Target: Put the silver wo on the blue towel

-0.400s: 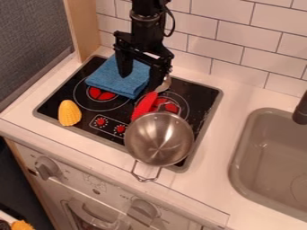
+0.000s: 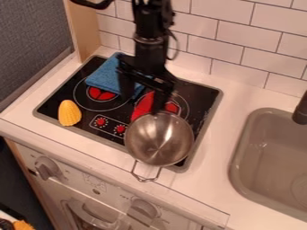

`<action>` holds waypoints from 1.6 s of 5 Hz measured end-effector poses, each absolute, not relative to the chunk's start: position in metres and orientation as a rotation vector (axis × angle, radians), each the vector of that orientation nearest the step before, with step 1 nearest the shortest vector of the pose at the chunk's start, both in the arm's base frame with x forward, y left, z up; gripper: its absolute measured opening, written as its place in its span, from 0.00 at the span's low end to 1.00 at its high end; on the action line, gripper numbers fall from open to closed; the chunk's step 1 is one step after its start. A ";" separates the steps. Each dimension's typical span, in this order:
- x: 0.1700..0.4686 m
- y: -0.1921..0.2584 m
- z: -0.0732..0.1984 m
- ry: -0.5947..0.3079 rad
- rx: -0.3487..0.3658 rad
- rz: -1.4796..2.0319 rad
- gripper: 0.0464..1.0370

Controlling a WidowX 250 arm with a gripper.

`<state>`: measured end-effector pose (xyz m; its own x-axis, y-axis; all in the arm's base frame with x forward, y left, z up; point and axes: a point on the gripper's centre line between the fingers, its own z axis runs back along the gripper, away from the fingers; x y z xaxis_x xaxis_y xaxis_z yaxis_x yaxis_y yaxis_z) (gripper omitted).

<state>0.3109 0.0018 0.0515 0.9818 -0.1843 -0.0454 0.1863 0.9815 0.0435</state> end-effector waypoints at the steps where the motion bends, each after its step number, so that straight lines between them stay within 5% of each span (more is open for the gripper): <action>1: 0.284 -0.034 0.083 -0.049 0.066 -0.264 0.96; 2: 0.260 -0.063 0.094 -0.102 0.070 -0.319 0.96; 4: 0.250 -0.096 0.040 -0.014 -0.016 -0.359 0.96; 6: 0.258 -0.095 0.004 0.005 0.049 -0.359 0.91; 8: 0.261 -0.094 0.004 0.018 0.072 -0.353 0.41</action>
<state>0.2609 -0.0935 0.0040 0.9381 -0.3450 -0.0297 0.3462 0.9357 0.0670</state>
